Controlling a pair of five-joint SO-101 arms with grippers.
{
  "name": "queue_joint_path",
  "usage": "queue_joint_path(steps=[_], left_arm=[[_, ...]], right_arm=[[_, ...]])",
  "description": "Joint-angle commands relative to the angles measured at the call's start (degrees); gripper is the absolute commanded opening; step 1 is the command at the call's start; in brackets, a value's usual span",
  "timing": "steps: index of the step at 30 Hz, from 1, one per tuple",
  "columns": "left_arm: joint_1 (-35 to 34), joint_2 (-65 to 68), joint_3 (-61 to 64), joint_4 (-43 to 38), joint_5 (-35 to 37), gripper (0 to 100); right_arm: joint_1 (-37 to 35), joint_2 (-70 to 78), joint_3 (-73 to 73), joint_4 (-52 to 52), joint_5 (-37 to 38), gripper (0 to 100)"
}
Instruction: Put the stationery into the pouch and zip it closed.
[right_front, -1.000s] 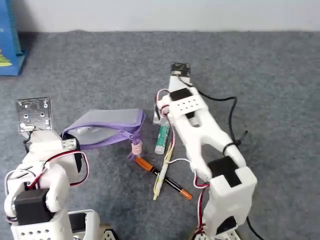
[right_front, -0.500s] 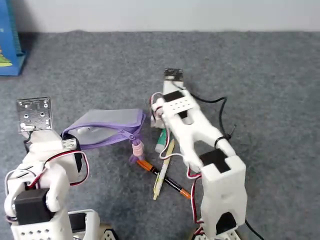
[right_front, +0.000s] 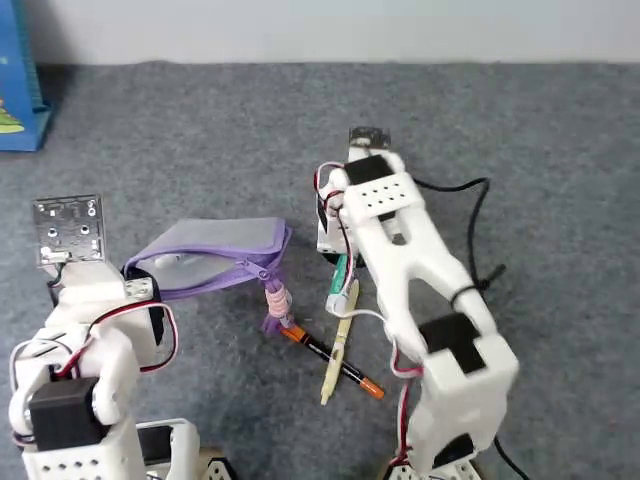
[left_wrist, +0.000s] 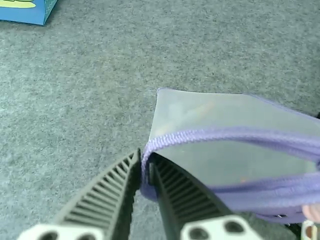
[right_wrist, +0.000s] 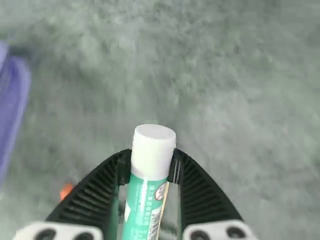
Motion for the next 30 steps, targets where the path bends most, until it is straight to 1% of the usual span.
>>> queue_joint_path(steps=[1, 5, 9, 15, 17, 22, 27, 30], left_arm=[[-0.4, 0.5, -0.5, -1.6, 0.3, 1], [-0.4, 0.5, -0.5, -1.6, 0.3, 1], [-0.3, 0.5, -0.5, -1.6, 0.3, 1], [-0.1, 0.5, -1.1, -1.7, 0.4, 1], [1.4, 0.6, -2.1, -1.7, 0.4, 1], [7.9, 0.6, -4.8, -1.5, 0.9, 1], [9.1, 0.6, -5.1, -1.6, 2.4, 1], [9.1, 0.6, -5.2, -1.7, 2.4, 1]], right_arm=[[-1.0, -11.8, -2.8, 7.2, -0.3, 0.9], [-1.8, -23.2, -2.8, 10.7, -0.2, 0.9], [-4.1, -33.9, -2.7, 11.2, 1.0, 0.8], [-8.2, -43.8, -2.7, 10.8, 1.8, 0.8], [-8.7, -45.3, -2.7, 10.8, 2.3, 0.8], [-10.5, -49.8, -2.7, 10.8, 5.2, 0.8], [-12.4, -59.4, -1.4, 10.5, 7.6, 0.8], [-12.2, -65.8, 4.0, 5.1, 10.2, 0.8]])
